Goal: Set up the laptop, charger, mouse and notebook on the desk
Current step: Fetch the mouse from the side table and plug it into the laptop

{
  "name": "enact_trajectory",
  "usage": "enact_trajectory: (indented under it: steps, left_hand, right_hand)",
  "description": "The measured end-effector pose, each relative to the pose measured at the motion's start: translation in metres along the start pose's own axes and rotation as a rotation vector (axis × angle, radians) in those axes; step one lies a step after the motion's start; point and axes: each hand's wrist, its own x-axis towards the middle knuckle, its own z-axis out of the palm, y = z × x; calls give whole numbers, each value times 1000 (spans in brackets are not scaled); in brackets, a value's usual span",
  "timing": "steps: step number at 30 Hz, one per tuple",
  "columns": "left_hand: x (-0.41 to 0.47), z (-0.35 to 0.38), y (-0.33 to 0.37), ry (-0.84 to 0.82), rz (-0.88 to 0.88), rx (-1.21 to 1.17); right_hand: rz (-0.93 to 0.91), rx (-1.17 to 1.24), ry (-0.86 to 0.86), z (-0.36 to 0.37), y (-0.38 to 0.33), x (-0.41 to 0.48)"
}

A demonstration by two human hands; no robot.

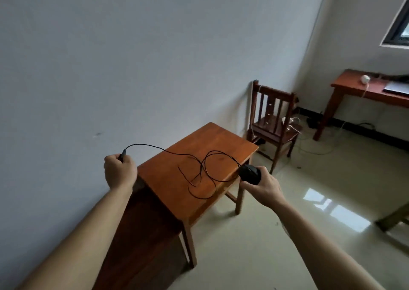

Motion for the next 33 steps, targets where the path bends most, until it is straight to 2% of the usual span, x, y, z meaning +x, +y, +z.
enact_trajectory:
  steps: [4,8,12,15,19,23,26,33]
  left_hand:
    - [-69,120,61,-172,-100,-108]
    - [-119,207,107,-260,-187,-200]
    - [-145,290,151,-274,-144,-226]
    - [-163,354,173,-346,-71,-210]
    - [-187,452,197,-470,-30,-196]
    - [-219,558,244,-569,29,-196]
    - [-241,620,287,-709,9,-245]
    - [-289,758,380,-1054,110,-220]
  right_hand:
    - [83,-67,76,-97,88,10]
    - [328,-140,197,-171,174,9]
    - [630,-106,354,-227,253,15]
    - [756,-74,415,-253,294,29]
    - [783,-78,451,-278,321,73]
    - [749,-71,532,-323,333,155]
    - [720,13,604,-361,330,211]
    - [683,107,800,-439,342,299]
